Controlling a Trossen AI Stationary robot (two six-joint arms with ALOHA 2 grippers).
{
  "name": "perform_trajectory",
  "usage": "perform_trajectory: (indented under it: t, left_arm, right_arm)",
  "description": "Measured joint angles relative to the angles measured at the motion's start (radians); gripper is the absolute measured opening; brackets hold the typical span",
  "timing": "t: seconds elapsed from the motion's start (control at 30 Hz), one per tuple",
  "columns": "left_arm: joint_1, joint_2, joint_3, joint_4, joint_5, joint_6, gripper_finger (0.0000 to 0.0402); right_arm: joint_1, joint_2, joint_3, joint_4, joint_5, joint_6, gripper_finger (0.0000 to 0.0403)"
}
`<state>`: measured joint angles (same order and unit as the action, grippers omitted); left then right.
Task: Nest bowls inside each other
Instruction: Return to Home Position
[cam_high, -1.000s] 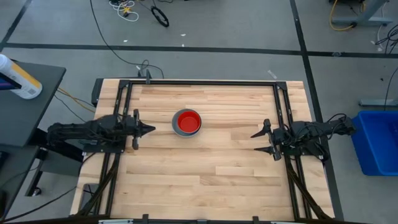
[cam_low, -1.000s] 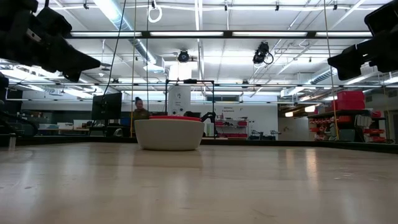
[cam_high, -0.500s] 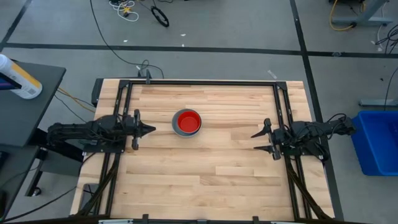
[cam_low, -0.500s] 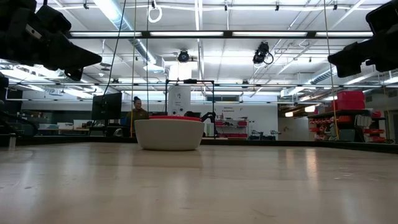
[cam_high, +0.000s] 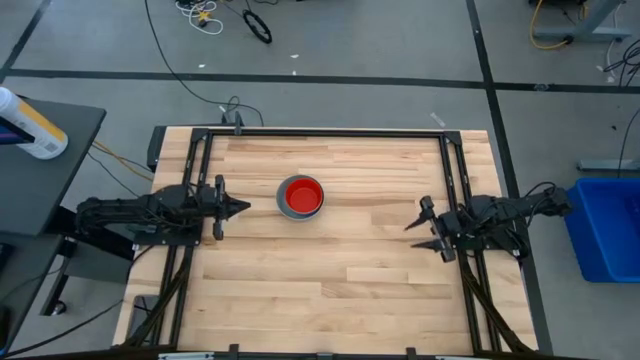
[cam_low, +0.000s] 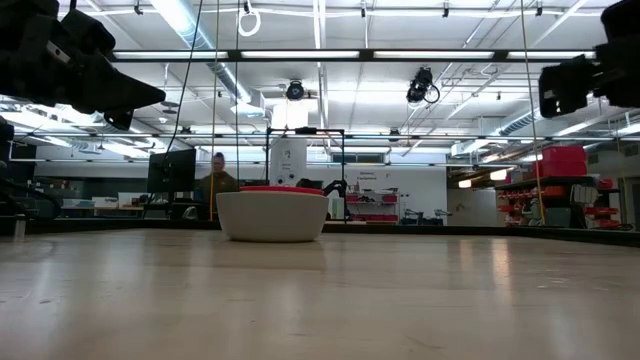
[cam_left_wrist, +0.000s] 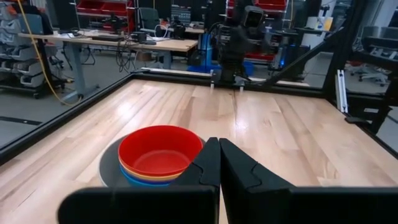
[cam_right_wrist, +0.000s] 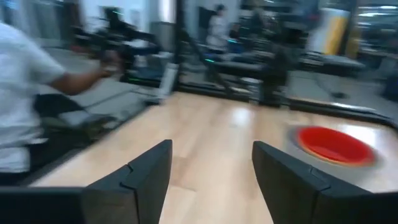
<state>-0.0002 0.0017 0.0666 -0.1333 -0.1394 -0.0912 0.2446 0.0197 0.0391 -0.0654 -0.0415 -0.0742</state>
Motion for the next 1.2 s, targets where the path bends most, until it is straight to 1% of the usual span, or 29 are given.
perform_trajectory:
  t: [0.03, 0.1, 0.3, 0.4, 0.5, 0.6, 0.7, 0.8, 0.97, 1.2]
  left_arm:
    - [0.000, 0.000, 0.000, -0.001, 0.000, -0.002, 0.0000]
    - [0.000, 0.000, 0.000, -0.002, -0.001, -0.006, 0.0000]
    - [0.000, 0.000, 0.000, -0.004, 0.019, -0.024, 0.0000]
    - [0.000, 0.000, 0.000, -0.004, 0.022, -0.027, 0.0000]
    - [0.000, 0.000, 0.000, 0.000, 0.022, -0.027, 0.0000]
    - [0.000, 0.000, -0.001, 0.006, 0.022, -0.024, 0.0000]
    - [0.000, 0.000, -0.002, 0.012, 0.021, -0.019, 0.0000]
    - [0.000, 0.000, -0.002, 0.012, 0.010, -0.009, 0.0000]
    - [0.000, 0.001, -0.002, -0.002, -0.012, -0.006, 0.0001]
    - [0.000, 0.002, -0.002, -0.006, -0.013, 0.007, 0.0022]
  right_arm:
    - [0.004, 0.002, -0.001, 0.012, -0.035, 0.002, 0.0234]
    - [0.016, 0.006, -0.002, 0.021, -0.066, -0.010, 0.0238]
    - [0.007, 0.014, -0.030, 0.092, -0.064, -0.105, 0.0253]
    - [-0.028, 0.030, -0.030, 0.087, -0.040, -0.110, 0.0259]
    - [-0.086, 0.044, -0.030, 0.076, 0.033, -0.106, 0.0264]
    - [-0.165, 0.046, -0.030, 0.076, 0.041, -0.107, 0.0268]
    - [-0.231, 0.046, -0.030, 0.076, 0.037, -0.083, 0.0272]
    - [-0.267, 0.046, -0.030, 0.077, 0.014, -0.062, 0.0275]
    - [-0.272, 0.057, -0.030, 0.078, 0.022, -0.008, 0.0278]
    - [-0.272, 0.145, -0.030, 0.077, 0.023, 0.056, 0.0265]
